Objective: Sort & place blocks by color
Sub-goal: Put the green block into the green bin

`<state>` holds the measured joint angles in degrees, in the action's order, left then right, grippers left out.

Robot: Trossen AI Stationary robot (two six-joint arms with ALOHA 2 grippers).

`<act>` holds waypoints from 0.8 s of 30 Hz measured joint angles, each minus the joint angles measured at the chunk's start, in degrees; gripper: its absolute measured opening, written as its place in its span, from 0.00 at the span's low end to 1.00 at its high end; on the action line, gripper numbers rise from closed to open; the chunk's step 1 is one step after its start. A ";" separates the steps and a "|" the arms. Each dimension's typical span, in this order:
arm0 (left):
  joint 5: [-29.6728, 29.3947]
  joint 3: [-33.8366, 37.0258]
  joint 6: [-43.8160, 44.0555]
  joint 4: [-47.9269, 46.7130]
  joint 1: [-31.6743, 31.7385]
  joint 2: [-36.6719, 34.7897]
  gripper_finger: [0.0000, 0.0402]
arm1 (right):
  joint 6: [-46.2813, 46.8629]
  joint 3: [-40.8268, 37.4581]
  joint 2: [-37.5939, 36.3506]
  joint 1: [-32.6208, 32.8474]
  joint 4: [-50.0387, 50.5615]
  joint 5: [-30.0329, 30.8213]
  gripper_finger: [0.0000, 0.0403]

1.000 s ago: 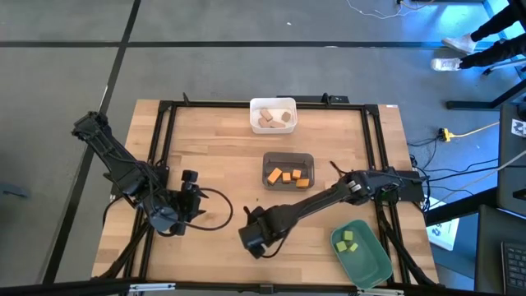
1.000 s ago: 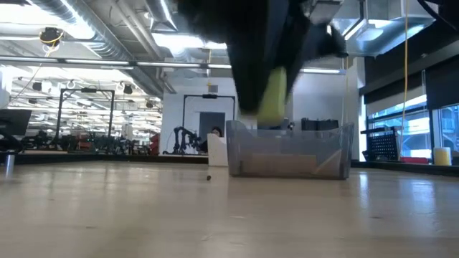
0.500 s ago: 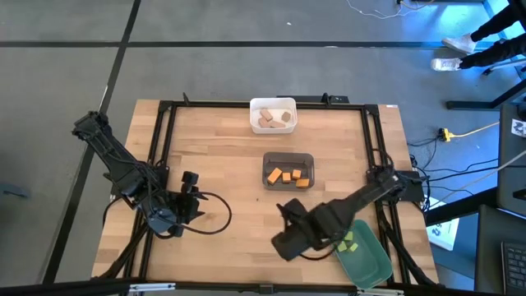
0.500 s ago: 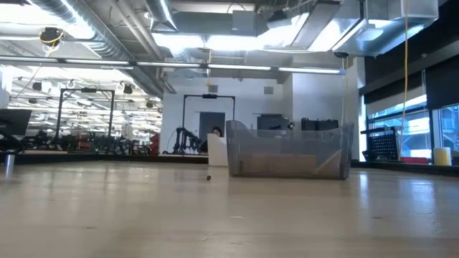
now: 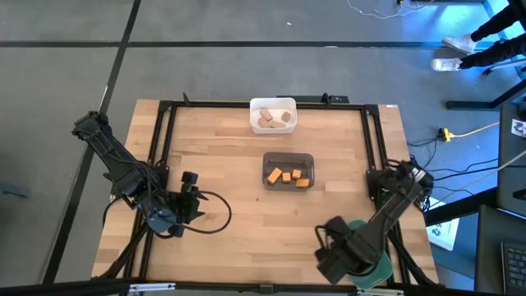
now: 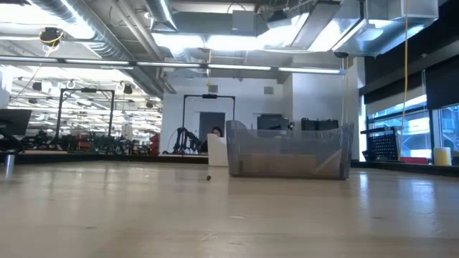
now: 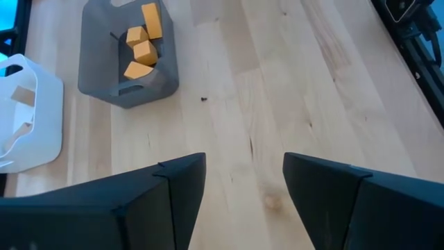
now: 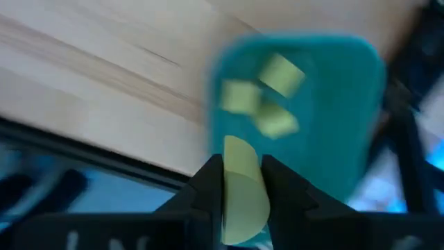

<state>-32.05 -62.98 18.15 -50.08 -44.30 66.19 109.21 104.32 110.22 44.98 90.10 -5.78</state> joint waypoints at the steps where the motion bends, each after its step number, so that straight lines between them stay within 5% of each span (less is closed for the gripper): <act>1: -0.03 0.00 0.50 -0.01 0.03 0.00 0.46 | 0.88 -2.26 -0.58 0.53 -0.03 -2.15 0.18; 11: -0.26 0.00 3.00 0.19 0.14 0.00 0.46 | 3.12 -20.84 -5.50 3.90 -14.87 -6.83 0.18; 18: -0.30 0.00 5.33 0.19 0.86 0.00 0.46 | 1.77 -26.06 -5.66 4.05 -20.50 -7.39 0.18; 24: -0.26 0.00 5.51 0.19 1.27 0.00 0.46 | 1.50 -26.15 -5.69 4.03 -18.99 -7.41 0.34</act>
<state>-32.32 -62.98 23.66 -49.89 -43.03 66.19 110.71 78.17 104.53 49.01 71.11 -13.18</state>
